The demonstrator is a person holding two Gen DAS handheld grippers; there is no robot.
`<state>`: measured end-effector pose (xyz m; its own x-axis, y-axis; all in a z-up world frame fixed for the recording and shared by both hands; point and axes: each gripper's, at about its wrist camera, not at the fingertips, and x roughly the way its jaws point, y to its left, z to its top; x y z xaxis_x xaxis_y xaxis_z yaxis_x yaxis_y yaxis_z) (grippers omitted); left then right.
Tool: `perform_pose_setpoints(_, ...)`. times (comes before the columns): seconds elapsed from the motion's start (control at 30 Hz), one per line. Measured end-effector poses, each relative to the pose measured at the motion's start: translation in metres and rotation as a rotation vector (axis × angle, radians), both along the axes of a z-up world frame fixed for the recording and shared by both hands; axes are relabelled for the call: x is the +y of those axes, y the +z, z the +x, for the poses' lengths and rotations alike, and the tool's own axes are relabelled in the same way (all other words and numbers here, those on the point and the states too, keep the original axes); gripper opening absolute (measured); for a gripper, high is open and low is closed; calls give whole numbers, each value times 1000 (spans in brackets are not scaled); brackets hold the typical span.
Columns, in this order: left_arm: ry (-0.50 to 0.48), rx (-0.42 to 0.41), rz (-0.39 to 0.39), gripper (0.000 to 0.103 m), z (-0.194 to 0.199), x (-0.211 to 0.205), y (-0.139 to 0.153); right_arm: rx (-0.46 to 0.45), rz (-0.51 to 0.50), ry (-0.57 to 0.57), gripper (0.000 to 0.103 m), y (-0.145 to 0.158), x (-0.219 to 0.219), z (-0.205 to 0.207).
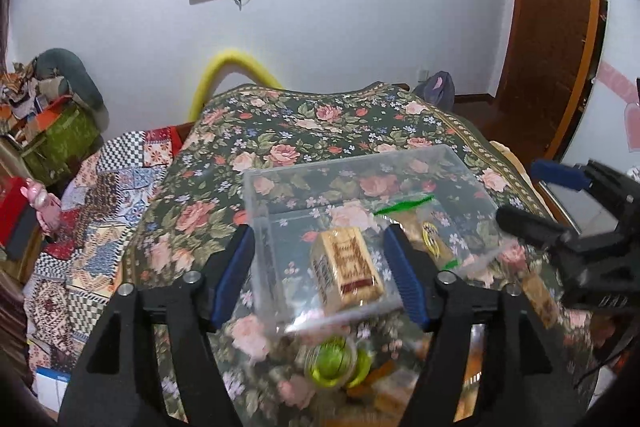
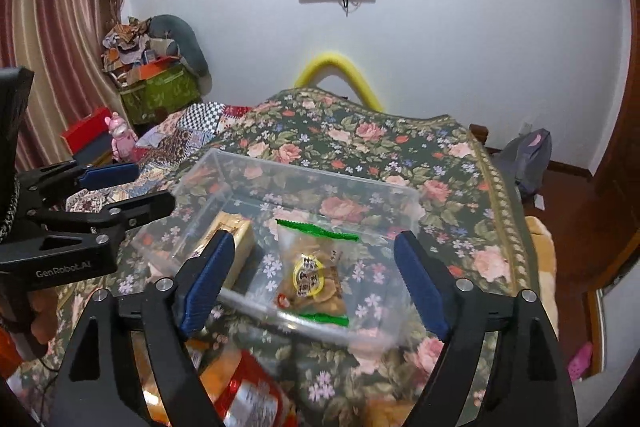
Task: Organize snacks
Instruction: 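Grasp the white cracker pouch with the left tool while the right tool grasps the nut snack bag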
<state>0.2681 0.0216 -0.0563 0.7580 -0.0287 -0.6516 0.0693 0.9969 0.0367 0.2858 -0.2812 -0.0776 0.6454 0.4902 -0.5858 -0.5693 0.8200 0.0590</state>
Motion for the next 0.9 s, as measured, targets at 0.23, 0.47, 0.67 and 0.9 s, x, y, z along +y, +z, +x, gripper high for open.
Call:
perform_pose_setpoints(0.23,-13,25,33,87,-45,7,-3,-4,24,-44,83,4,-35,-28)
perform_pose_setpoints(0.47,-11,109,55,87,-73,17,-31,68,-27,-113,83,-24,-65,-36)
perform_pose_setpoints(0.67,6,180,46,87,-102,31,-66,106,-91,-157,83,-51,-89,-47)
perform_pose_setpoints(0.9,36,243,-30,84,-122,46,-97,198,-126,-174,82,-95,-102,-43)
